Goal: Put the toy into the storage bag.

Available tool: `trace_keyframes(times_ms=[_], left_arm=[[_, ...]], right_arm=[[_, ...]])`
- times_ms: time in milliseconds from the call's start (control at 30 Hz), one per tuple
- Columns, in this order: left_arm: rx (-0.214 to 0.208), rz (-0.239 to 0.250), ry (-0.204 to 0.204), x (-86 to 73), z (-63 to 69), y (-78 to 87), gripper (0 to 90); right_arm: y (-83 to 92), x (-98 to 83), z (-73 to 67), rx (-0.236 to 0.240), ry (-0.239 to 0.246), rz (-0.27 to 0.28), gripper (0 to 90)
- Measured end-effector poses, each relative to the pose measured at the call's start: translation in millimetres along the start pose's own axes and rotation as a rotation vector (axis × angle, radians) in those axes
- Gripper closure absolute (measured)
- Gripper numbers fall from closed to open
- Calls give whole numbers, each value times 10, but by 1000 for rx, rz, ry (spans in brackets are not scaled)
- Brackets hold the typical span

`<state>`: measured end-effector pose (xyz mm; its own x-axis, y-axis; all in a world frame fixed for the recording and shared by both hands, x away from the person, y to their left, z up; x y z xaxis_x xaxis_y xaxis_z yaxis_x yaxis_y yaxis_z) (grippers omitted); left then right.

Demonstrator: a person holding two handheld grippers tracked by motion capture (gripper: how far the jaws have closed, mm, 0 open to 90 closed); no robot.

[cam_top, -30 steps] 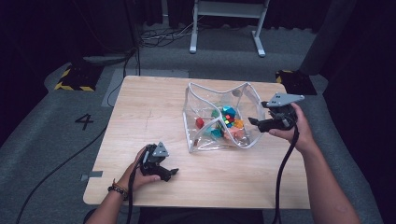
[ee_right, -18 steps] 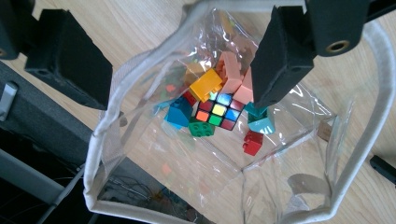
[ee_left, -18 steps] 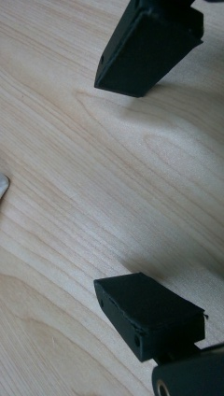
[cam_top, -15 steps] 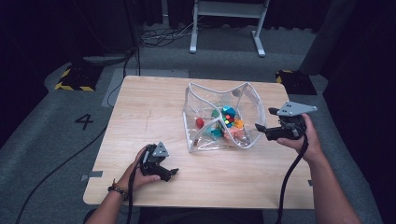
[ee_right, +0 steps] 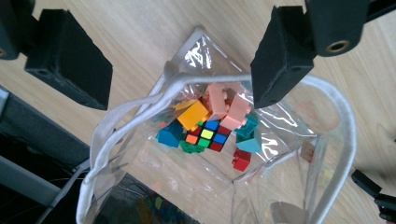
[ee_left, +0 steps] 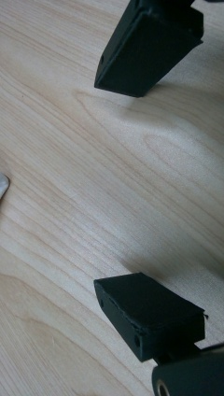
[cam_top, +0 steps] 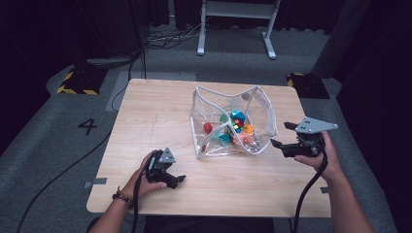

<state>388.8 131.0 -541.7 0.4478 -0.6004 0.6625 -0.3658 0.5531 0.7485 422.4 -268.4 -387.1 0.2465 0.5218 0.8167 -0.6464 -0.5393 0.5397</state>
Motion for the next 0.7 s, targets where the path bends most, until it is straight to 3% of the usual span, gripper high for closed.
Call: trace_keyframes(times_ms=[333, 700], left_arm=[[1, 0, -1, 0, -1, 0, 65], [0, 0, 0, 0, 0, 0, 65]], right_arm=[[-14, -247, -64, 8, -13, -25, 216], [-110, -552, -104, -1, -8, -89, 216]])
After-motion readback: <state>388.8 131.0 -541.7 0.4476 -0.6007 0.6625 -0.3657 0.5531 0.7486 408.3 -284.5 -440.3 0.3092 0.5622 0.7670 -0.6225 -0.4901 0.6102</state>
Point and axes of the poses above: each handheld gripper's, and its own axes: y roughly backward along the jaws, x roughly out of its top, z roughly to its right, the point moved 5 cm from there along -y, roughly forward along the jaws
